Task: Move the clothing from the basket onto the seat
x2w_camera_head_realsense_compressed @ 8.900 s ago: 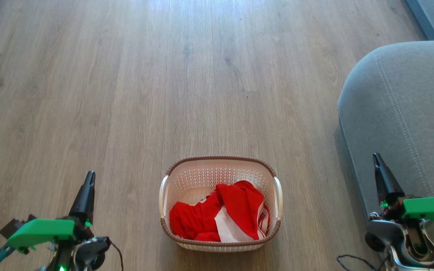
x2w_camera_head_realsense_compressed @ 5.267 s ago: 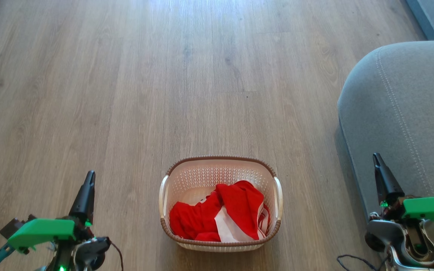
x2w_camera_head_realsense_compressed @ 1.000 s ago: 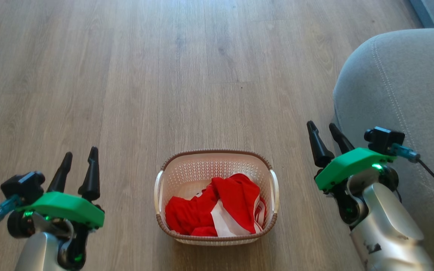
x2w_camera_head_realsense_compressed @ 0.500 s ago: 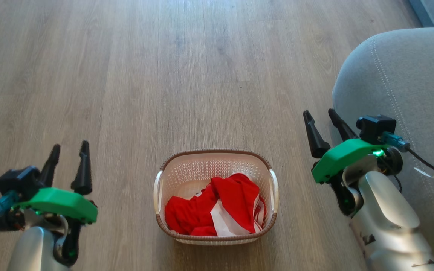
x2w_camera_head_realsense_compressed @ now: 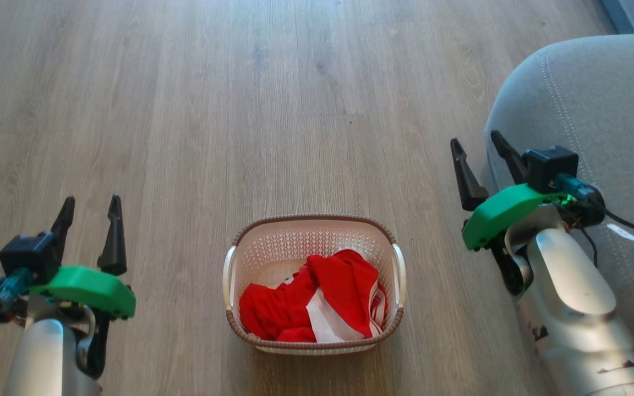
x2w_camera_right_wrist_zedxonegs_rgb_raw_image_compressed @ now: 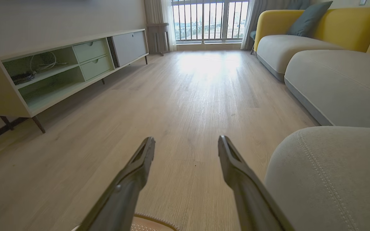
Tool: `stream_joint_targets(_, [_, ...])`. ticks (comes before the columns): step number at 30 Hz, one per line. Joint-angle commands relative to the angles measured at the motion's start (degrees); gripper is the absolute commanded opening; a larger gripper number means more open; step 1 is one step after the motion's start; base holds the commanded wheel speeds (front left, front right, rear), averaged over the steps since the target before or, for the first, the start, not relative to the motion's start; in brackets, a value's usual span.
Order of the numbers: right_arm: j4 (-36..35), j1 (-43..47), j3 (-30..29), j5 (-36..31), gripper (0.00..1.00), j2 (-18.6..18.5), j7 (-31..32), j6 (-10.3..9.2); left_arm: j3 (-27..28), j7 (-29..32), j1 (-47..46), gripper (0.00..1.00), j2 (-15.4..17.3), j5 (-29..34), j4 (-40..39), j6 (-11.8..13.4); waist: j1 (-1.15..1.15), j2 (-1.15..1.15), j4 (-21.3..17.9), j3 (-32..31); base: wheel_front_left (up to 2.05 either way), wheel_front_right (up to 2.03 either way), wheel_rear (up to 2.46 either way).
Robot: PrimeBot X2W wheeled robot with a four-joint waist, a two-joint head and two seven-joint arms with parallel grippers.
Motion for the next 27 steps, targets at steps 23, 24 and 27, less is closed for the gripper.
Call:
stream_joint_targets(23, [-3.74, -3.88, -1.40, -5.95, 1.00, 0.93, -1.55, 0.02, 2.08, -1.42, -3.99, 1.00, 1.20, 1.77, -0.44, -0.09, 0.00, 0.00, -0.49, 1.86, 0.00, 0.00, 0.00])
stream_joint_targets(24, [-4.46, -3.92, -1.47, -6.05, 1.00, 0.94, -1.55, 0.02, 1.59, -1.42, -3.95, 1.00, 1.19, 1.38, -0.34, -0.09, 0.00, 0.00, -0.48, 2.28, 0.00, 0.00, 0.00])
stream_joint_targets(27, [-6.85, -4.09, -1.77, -6.31, 1.00, 0.98, -1.55, 0.02, -0.47, -1.42, -3.80, 1.00, 1.30, 0.59, 0.08, -0.09, 0.00, 0.00, -0.51, 3.96, 0.00, 0.00, 0.00])
